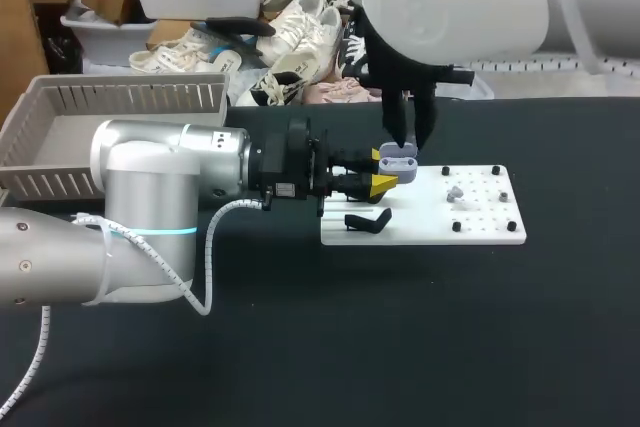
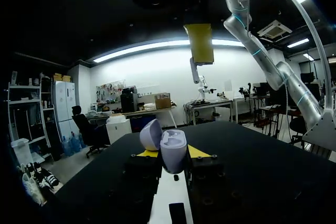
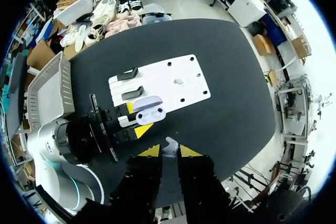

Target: Pick up each earbud case from the left stands, insert the matching earbuds, close the lid, and place the case in the box.

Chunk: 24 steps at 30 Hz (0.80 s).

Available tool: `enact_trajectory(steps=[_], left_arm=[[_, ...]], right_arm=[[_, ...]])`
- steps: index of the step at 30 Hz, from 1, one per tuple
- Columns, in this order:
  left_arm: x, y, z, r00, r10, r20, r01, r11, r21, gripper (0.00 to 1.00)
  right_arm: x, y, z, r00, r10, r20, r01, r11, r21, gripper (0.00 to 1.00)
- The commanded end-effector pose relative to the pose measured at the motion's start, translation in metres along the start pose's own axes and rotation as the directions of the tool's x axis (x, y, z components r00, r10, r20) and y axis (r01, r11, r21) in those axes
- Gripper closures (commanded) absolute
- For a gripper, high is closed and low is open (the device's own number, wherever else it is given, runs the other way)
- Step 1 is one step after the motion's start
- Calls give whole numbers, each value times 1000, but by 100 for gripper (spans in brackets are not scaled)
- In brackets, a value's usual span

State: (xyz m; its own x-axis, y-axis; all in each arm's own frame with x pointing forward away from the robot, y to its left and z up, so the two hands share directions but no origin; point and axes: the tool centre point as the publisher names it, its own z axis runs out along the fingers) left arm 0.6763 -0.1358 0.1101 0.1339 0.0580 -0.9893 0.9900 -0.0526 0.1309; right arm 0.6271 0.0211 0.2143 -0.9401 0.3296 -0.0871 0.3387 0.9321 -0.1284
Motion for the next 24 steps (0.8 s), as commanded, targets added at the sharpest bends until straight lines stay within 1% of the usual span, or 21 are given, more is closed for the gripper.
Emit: enact_trajectory(steps=[1, 2, 3, 4, 5, 6, 7, 8, 16, 18, 24], left_arm=[[0, -1, 0, 1000, 1, 1, -1, 1000, -3, 100], [0, -1, 0, 1000, 1, 1, -1, 1000, -3, 100], [0, -1, 0, 1000, 1, 1, -1, 1000, -3, 100], [0, -1, 0, 1000, 1, 1, -1, 1000, -3, 100], [0, -1, 0, 1000, 1, 1, -1, 1000, -3, 100], [0, -1, 0, 1000, 1, 1, -1, 1000, -3, 100], [0, -1, 0, 1000, 1, 1, -1, 1000, -3, 100], [0, -1, 0, 1000, 1, 1, -1, 1000, -3, 100], [0, -1, 0, 1000, 1, 1, -1, 1000, -3, 100], [0, -1, 0, 1000, 1, 1, -1, 1000, -3, 100], [0, -1, 0, 1000, 1, 1, -1, 1000, -3, 100]], right_arm=[[2, -2, 0, 1000, 3, 4, -3, 1000, -4, 100], [2, 0, 1, 1000, 16, 6, -16, 1000, 5, 100], [1, 2, 2, 997, 74, 4, -74, 997, 16, 100], [-1, 3, 3, 992, 122, 18, -123, 991, 52, 100], [-2, 3, 4, 988, 153, 15, -154, 985, 76, 100], [-3, 4, 3, 975, 223, -6, -222, 974, 51, 100], [-4, 4, 2, 966, 257, -13, -256, 966, 42, 100], [-4, 4, 2, 962, 272, 0, -271, 961, 58, 100], [-3, 11, 5, 938, 346, 17, -346, 937, 52, 100], [-3, 11, 8, 933, 358, 42, -360, 931, 59, 100], [-4, 10, 16, 923, 382, 53, -384, 923, 36, 100]])
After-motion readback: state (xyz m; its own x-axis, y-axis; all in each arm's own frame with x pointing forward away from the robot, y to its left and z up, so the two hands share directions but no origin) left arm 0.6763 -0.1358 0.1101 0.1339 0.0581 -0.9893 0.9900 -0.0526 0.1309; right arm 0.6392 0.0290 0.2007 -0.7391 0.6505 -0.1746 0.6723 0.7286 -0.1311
